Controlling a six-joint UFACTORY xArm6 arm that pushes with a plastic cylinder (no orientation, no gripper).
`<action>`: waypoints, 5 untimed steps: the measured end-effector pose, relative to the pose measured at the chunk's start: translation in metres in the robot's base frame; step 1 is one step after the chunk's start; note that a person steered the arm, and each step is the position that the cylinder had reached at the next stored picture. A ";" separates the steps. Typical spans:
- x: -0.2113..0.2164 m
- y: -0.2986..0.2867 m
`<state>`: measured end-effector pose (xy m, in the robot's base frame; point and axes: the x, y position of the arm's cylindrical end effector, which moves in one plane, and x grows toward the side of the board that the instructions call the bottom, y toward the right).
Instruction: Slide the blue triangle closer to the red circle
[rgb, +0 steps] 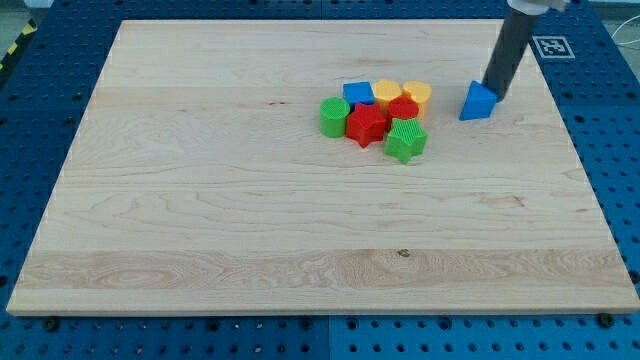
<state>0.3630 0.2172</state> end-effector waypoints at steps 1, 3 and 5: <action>0.004 0.000; -0.015 0.000; 0.027 0.000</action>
<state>0.3898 0.2168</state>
